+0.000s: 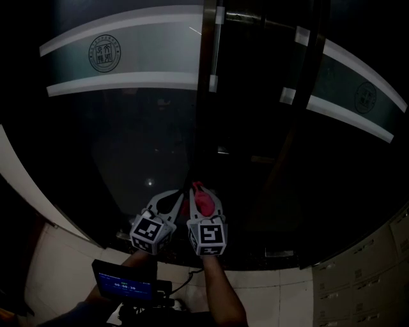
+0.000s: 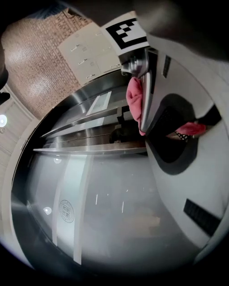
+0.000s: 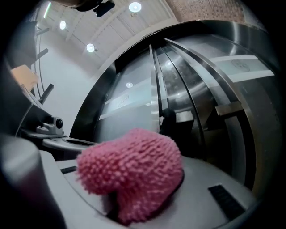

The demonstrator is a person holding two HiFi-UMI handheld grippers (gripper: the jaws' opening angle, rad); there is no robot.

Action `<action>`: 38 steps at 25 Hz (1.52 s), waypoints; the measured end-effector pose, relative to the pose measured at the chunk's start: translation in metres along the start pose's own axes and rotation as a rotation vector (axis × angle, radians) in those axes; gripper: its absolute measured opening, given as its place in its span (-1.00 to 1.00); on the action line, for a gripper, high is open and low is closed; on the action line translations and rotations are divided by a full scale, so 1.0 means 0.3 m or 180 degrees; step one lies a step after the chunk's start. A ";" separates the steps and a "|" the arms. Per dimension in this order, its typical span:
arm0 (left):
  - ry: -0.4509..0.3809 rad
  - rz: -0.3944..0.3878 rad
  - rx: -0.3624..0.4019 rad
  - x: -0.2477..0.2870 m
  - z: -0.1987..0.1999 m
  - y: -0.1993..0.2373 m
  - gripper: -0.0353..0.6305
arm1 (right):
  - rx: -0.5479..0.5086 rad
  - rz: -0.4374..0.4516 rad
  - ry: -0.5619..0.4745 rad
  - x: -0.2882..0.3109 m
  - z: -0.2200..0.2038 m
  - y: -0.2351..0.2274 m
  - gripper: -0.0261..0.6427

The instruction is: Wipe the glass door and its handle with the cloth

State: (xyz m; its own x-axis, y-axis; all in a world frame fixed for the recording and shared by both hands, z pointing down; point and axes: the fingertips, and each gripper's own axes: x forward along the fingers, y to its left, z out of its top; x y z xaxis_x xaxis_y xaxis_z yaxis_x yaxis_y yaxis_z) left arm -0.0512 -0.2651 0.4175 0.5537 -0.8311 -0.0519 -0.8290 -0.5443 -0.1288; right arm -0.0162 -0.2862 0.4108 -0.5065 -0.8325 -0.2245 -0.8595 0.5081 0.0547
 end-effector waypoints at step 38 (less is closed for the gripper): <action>0.0052 -0.0285 -0.0256 -0.260 0.143 -0.619 -0.88 | -0.0095 0.0272 -0.0035 -0.666 0.371 0.067 -0.76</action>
State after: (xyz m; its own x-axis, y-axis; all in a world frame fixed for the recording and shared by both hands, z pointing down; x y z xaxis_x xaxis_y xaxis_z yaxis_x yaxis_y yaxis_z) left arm 0.0628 -0.0944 0.4029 0.6250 -0.7801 -0.0276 -0.7802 -0.6233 -0.0523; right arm 0.0753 -0.0850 0.3484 -0.5775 -0.7838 -0.2283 -0.8149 0.5703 0.1031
